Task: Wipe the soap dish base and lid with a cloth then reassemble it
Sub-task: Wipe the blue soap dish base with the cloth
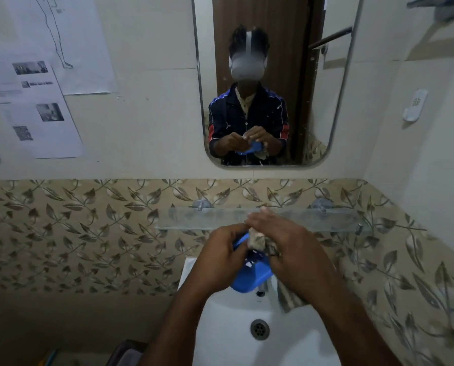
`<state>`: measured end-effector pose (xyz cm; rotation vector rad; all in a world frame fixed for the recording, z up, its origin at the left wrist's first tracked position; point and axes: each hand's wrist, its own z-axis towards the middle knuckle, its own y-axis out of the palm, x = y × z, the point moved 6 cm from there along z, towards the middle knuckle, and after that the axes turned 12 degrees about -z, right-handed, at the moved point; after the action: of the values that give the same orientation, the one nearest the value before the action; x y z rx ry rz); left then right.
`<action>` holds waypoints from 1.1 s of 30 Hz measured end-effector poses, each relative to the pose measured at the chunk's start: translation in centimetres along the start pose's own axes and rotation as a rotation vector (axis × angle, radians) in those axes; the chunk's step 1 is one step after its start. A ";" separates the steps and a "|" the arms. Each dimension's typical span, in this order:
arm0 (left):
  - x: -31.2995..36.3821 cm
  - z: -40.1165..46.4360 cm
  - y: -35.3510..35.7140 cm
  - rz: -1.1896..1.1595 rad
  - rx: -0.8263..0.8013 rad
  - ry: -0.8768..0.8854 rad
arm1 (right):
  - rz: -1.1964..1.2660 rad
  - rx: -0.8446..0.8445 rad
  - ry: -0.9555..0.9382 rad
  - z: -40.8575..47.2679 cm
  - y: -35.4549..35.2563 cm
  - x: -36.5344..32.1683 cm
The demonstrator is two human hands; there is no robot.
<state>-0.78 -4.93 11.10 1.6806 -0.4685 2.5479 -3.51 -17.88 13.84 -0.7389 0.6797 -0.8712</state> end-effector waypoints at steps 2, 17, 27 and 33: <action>0.1 0.3 -0.5 0.005 0.062 0.036 | 0.065 0.055 0.043 0.5 -0.5 0.3; 0.2 0.1 -1.5 -0.154 0.432 0.173 | 0.155 0.328 0.303 1.9 -1.7 0.5; 0.1 -0.5 -0.6 -0.256 0.477 0.068 | 0.252 0.155 0.247 2.4 0.0 -0.2; -0.4 -0.9 -1.8 -0.402 0.752 0.026 | 0.338 0.199 0.447 -0.1 1.8 -1.0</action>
<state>-1.05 -2.94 10.79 1.6594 0.8514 2.5567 -3.31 -16.27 12.51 -0.2358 1.0625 -0.7805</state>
